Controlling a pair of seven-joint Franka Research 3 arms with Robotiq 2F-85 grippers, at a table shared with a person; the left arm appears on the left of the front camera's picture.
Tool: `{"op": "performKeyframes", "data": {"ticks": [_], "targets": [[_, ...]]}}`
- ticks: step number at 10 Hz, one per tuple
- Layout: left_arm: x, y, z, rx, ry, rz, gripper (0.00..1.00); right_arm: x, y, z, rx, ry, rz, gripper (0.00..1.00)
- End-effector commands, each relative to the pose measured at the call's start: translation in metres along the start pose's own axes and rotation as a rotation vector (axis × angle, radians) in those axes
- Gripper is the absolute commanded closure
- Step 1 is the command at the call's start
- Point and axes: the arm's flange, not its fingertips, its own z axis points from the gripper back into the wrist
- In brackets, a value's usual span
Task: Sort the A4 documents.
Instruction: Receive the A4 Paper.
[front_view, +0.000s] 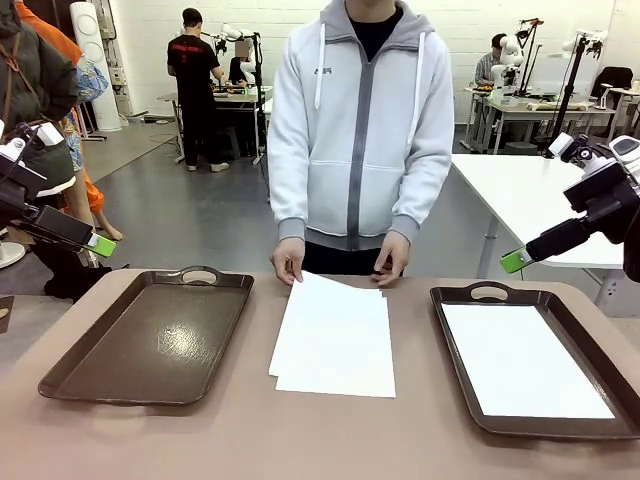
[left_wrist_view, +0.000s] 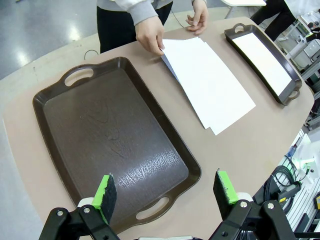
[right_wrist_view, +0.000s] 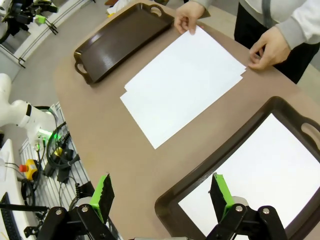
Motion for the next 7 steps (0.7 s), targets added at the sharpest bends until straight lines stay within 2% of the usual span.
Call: {"op": "performKeyframes", "data": {"ticks": [1, 7], "targets": [[-0.0003, 0.0008, -0.0004, -0.012, -0.004, 0.003, 0.0, 0.0007, 0.0011, -0.0017, 0.004, 0.002, 0.006, 0.0], [-0.0003, 0.0008, -0.0004, -0.012, -0.004, 0.003, 0.0, 0.0007, 0.0011, -0.0017, 0.004, 0.002, 0.006, 0.0]]}}
